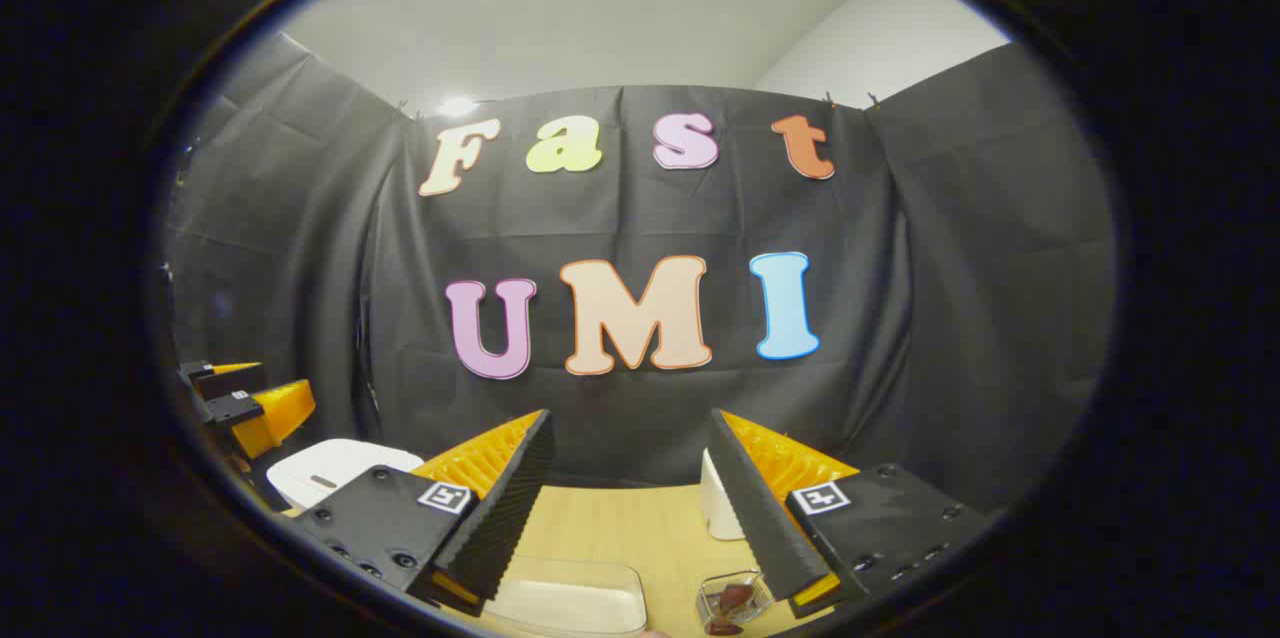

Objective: Close the left gripper, press the button to open the rice cooker; take a wooden spoon from the chopstick holder with the right hand, scoop a spoonful of rice and pour it into the rice cooker, then put the wooden spoon back into the chopstick holder.

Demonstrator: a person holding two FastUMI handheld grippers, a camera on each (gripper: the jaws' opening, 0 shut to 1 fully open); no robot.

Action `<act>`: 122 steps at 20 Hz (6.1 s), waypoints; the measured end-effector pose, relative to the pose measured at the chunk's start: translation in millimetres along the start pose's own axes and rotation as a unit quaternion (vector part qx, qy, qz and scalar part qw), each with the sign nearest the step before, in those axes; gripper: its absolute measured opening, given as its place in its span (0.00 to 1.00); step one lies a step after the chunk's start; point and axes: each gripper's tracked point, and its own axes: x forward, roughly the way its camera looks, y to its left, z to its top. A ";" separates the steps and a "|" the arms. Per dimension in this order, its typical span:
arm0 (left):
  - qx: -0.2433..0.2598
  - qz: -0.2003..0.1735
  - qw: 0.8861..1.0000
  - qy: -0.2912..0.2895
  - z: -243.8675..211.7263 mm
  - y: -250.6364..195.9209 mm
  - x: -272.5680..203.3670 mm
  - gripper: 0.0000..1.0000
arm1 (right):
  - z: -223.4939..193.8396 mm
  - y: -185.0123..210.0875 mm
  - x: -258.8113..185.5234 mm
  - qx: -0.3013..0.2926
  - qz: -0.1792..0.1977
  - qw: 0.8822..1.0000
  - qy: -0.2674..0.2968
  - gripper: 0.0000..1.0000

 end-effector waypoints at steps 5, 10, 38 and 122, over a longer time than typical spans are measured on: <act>-0.001 0.008 1.000 0.005 -2.4 3.1 1.9 0.98 | 2.5 -2.9 5.2 0.001 0.000 1.000 -0.003 1.00; 0.007 0.015 1.000 0.000 1.5 8.8 1.7 0.97 | 6.6 -9.1 6.4 -0.002 0.000 1.000 -0.012 0.96; 0.007 0.003 0.999 0.045 -27.1 29.4 1.5 0.24 | -20.5 5.0 28.7 -0.003 0.017 1.000 0.011 0.99; 0.033 0.038 0.999 0.015 -16.1 62.1 -18.4 0.90 | -324.1 -110.2 -56.1 -0.059 0.074 0.756 0.648 0.67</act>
